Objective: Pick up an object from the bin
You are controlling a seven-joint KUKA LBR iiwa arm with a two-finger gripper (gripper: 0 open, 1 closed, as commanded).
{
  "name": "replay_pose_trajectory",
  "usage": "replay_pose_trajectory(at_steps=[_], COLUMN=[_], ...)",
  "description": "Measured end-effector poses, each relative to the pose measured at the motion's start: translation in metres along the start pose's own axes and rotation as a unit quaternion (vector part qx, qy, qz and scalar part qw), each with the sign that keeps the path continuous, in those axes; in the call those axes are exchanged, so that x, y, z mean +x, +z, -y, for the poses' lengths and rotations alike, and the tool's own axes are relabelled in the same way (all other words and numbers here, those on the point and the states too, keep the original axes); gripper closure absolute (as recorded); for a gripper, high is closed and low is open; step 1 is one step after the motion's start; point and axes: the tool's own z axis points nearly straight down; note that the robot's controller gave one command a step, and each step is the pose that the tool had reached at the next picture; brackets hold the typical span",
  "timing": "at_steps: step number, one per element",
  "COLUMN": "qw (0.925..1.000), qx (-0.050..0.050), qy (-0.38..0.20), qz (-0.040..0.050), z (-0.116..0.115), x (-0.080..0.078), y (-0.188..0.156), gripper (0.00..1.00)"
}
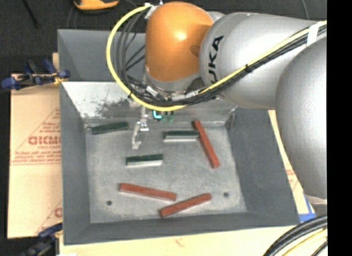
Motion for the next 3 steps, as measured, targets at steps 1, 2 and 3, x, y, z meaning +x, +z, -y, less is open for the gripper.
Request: replay_pose_trajectory(at_steps=[1, 2, 3], qw=[1.0000, 0.9999, 0.9966], qx=[-0.001, -0.001, 0.000], qy=[0.002, 0.014, 0.082], qz=[0.0041, 0.0055, 0.0007], z=[0.001, 0.022, 0.071], x=[-0.002, 0.014, 0.033], y=[-0.005, 0.063, 0.064], gripper=[0.00, 0.00, 0.00])
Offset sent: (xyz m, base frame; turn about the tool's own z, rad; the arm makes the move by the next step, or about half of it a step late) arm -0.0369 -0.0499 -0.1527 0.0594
